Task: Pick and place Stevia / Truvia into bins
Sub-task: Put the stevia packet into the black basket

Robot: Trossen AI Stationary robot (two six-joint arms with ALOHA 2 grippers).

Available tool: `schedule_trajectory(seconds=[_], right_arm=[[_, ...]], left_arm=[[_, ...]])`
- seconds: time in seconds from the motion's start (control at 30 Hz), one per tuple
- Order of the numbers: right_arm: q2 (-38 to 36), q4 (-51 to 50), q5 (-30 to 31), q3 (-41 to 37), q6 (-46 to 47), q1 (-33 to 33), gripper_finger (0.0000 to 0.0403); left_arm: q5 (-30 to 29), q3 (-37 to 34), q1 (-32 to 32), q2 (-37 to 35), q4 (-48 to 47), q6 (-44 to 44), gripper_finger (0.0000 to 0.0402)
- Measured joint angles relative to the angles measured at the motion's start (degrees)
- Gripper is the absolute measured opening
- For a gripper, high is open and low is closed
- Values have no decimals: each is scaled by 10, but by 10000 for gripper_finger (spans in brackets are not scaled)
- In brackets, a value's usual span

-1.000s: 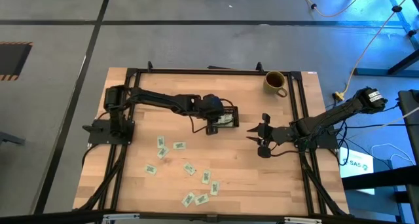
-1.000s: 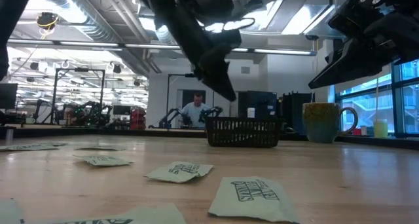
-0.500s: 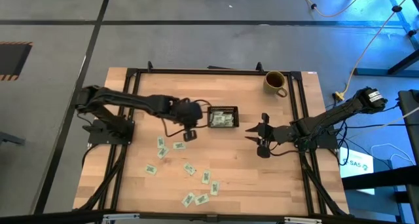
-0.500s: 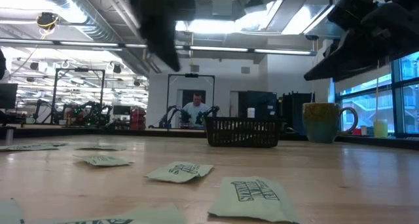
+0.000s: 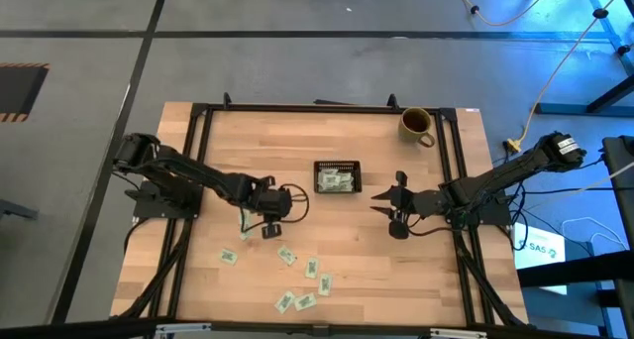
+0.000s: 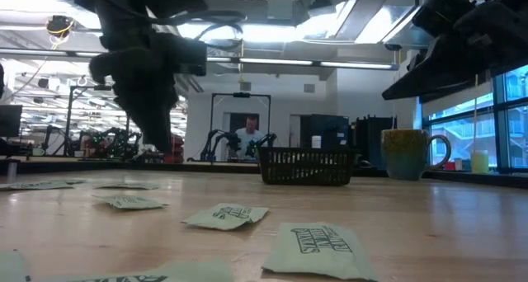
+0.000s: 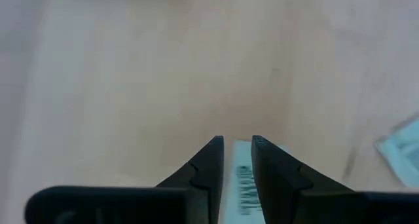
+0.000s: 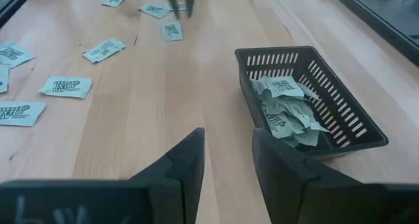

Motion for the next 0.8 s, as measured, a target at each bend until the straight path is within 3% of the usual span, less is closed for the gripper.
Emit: schedule_trajectory(seconds=[0.43,0.8], right_arm=[[0,5,0,0,19,0,131],[0,8,0,0,21,0,131]], left_arm=[[24,1,-16,78,1,-25,64],[33,4,-16,92,2,-25,5]])
